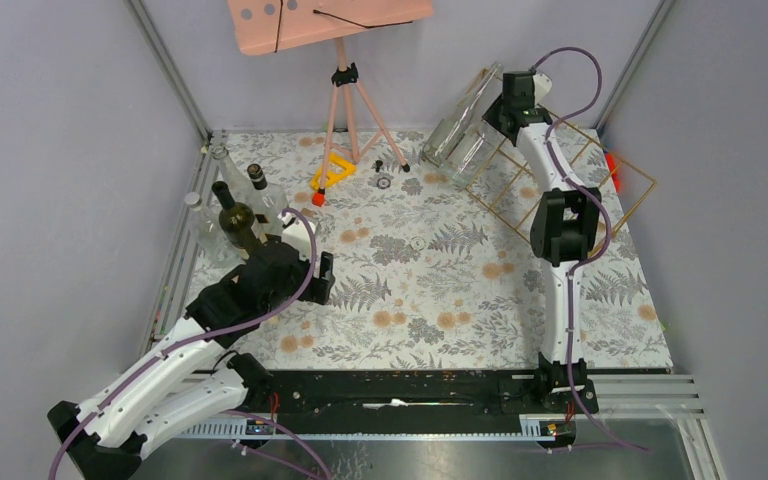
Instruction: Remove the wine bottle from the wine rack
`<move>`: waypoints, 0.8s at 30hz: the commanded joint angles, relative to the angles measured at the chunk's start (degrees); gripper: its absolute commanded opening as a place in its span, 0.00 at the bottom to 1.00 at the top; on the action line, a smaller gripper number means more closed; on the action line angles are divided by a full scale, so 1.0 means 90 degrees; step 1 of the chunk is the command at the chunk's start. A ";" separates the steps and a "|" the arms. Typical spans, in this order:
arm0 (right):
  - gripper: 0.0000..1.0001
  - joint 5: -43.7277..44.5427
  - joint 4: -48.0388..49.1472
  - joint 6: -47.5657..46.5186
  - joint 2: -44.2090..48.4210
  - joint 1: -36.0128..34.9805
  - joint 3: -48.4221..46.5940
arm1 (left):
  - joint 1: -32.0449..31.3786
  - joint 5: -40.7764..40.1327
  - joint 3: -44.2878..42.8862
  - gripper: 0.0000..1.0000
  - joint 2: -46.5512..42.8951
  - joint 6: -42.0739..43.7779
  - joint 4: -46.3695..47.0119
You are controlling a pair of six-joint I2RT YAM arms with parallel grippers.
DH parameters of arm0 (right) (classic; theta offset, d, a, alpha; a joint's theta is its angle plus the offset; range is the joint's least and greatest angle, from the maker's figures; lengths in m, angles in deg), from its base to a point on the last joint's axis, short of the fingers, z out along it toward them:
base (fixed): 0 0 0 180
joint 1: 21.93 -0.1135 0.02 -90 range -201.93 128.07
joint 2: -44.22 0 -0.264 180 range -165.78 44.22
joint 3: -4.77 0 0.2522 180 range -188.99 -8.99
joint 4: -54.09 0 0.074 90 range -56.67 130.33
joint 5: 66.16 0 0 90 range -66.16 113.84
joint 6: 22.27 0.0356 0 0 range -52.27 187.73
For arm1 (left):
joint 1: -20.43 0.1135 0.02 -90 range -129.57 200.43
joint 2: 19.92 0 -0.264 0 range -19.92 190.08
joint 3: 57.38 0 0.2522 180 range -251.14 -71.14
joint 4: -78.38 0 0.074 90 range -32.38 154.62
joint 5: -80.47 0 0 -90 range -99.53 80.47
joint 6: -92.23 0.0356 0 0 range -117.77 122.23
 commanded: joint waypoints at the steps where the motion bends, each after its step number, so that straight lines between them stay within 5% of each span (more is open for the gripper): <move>1: 0.00 -0.0228 0.0742 -0.0114 0.0790 -0.0022 0.0251 | -0.0016 -0.0136 -0.0037 0.74 -0.0002 0.0039 0.0123; 16: 0.00 0.0469 0.0775 -0.1832 0.2907 -0.1153 0.0633 | -0.0011 -0.0324 -0.0051 0.74 -0.0109 0.0024 0.0090; 24: 0.00 0.1168 0.2031 -0.3185 0.4940 -0.2393 0.2953 | -0.0020 -0.0367 -0.0056 0.74 -0.0198 -0.0010 0.0084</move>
